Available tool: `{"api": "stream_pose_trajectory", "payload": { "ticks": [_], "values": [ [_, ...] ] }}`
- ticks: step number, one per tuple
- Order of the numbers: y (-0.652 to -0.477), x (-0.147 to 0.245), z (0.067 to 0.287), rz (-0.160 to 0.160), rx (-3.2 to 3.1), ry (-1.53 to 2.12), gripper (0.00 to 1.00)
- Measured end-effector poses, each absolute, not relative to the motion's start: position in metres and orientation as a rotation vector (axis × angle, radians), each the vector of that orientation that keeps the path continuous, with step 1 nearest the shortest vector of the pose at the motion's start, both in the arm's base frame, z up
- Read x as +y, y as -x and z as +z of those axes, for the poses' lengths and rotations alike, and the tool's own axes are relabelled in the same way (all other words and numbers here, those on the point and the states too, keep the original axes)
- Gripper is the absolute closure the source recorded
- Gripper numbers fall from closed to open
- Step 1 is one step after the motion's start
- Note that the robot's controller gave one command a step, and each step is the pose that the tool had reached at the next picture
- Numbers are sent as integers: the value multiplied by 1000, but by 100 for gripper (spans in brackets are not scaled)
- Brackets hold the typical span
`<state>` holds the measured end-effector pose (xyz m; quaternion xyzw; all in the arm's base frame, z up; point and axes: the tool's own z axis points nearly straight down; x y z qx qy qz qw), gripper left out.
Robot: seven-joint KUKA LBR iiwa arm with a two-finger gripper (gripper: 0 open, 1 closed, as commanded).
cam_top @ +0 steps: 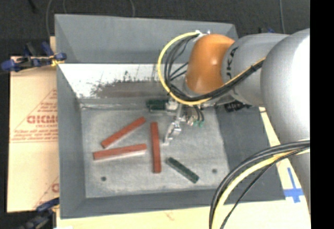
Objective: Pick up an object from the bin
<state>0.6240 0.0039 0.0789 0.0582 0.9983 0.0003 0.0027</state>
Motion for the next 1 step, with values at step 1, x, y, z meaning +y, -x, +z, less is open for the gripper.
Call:
{"api": "stream_pose_trajectory", "payload": {
  "ticks": [1],
  "values": [
    [-624,4,79,0,3130,-181,0]
  ]
}}
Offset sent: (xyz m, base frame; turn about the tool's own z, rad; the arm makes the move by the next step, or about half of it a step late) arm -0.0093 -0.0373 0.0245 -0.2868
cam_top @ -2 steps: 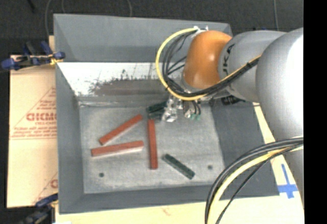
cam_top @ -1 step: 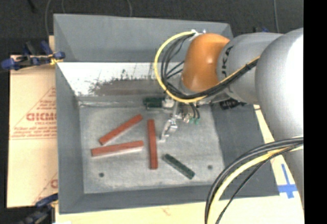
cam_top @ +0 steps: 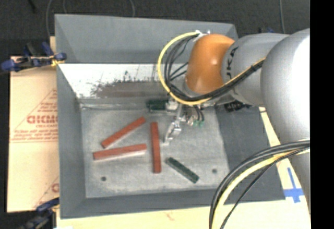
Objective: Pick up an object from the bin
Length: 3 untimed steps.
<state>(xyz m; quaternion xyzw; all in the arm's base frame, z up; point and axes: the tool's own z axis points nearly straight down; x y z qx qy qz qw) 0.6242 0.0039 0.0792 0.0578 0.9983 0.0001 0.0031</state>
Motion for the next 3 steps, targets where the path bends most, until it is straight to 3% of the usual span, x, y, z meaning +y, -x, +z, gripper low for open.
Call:
{"api": "stream_pose_trajectory", "payload": {
  "ticks": [1,2,3],
  "values": [
    [-621,-3,84,4,3136,-45,0],
    [-627,60,83,3,3134,-123,100],
    [-623,61,82,0,3157,-120,0]
  ]
}}
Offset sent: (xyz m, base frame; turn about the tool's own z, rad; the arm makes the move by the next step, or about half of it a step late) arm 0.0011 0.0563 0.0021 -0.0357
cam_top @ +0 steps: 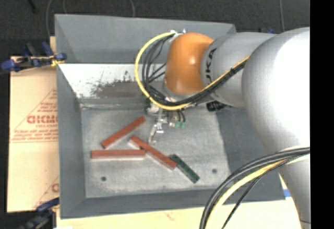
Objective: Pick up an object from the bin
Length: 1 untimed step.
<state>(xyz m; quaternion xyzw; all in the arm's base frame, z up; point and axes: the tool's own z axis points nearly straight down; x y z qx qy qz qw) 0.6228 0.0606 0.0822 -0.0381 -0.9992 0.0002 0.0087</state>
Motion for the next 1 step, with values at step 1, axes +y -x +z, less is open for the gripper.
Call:
{"api": "stream_pose_trajectory", "payload": {
  "ticks": [1],
  "values": [
    [-623,61,82,1,-3123,118,0]
  ]
}}
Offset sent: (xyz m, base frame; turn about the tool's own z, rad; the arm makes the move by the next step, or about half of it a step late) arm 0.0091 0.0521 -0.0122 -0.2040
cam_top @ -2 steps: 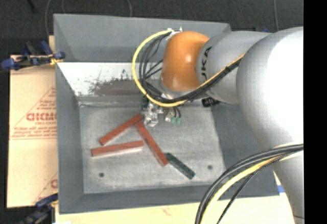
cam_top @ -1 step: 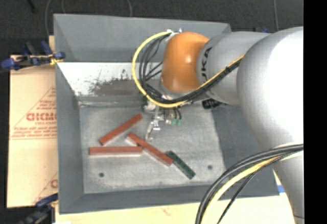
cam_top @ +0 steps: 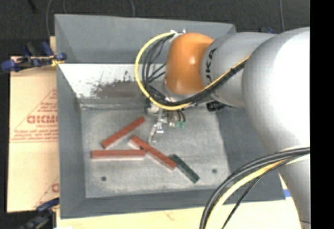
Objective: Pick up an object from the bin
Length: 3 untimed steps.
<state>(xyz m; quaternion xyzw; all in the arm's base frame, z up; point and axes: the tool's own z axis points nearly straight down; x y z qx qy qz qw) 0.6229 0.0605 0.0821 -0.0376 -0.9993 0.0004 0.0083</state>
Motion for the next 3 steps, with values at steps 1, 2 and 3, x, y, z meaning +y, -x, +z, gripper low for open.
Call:
{"api": "stream_pose_trajectory", "payload": {
  "ticks": [1,2,3],
  "values": [
    [-626,68,82,16,-3122,40,0],
    [-640,114,81,0,-3139,-201,100],
    [-640,114,81,0,-3140,-202,100]
  ]
}}
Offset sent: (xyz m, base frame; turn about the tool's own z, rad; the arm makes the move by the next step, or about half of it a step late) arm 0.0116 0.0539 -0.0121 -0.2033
